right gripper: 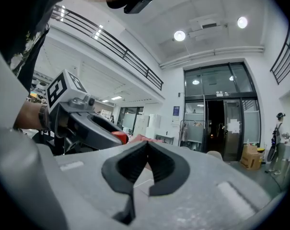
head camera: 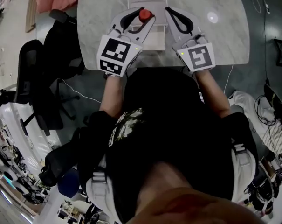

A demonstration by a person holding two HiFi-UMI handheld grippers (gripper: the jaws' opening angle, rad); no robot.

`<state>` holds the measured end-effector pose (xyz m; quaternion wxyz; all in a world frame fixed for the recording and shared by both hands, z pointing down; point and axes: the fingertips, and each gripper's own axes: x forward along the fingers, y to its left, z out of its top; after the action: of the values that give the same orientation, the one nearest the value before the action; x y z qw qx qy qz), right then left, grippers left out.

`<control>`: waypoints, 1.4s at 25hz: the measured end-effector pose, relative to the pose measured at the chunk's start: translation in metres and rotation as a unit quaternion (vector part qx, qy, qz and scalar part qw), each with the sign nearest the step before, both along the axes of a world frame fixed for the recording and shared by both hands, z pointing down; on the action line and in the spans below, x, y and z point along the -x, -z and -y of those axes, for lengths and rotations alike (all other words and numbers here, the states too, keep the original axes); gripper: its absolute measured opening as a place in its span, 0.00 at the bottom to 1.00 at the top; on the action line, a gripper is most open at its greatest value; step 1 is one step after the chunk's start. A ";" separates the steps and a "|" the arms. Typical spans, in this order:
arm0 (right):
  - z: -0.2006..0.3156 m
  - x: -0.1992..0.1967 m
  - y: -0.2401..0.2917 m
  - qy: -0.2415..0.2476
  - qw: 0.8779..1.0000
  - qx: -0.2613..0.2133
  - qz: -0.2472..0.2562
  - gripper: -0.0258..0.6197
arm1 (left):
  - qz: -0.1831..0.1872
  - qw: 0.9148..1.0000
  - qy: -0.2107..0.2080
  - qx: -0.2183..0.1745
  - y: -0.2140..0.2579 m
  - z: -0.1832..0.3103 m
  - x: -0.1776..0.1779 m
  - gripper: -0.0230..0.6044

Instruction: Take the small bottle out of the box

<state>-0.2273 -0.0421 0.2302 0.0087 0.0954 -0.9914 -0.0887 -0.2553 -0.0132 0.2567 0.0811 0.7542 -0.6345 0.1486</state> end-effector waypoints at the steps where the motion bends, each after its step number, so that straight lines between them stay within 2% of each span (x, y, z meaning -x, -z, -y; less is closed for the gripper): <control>1: 0.002 -0.001 0.004 -0.004 1.000 -0.001 0.003 0.03 | 0.003 1.000 0.003 -0.015 0.007 0.000 0.000 0.28; 6: 0.009 0.000 0.016 -0.013 1.000 -0.009 0.009 0.03 | 0.021 0.996 0.029 -0.084 0.034 0.003 0.008 0.28; 13: 0.007 0.002 0.034 -0.006 1.000 -0.013 0.021 0.03 | 0.029 0.987 0.053 -0.149 0.064 0.002 0.009 0.28; 18: 0.009 0.003 0.040 -0.009 1.000 -0.016 0.023 0.03 | 0.000 0.983 0.087 -0.161 0.081 -0.001 0.008 0.28; 27: 0.010 0.005 0.044 -0.021 0.999 0.001 0.029 0.03 | 0.015 0.977 0.100 -0.189 0.089 -0.005 0.011 0.28; 35: 0.017 0.006 0.043 -0.028 0.999 0.001 0.022 0.03 | 0.019 0.975 0.114 -0.189 0.089 -0.003 0.019 0.28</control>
<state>-0.2334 -0.0588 0.1869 -0.0108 0.1254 -0.9884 -0.0849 -0.2741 -0.0099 0.1681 -0.0585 0.6752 -0.7347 0.0306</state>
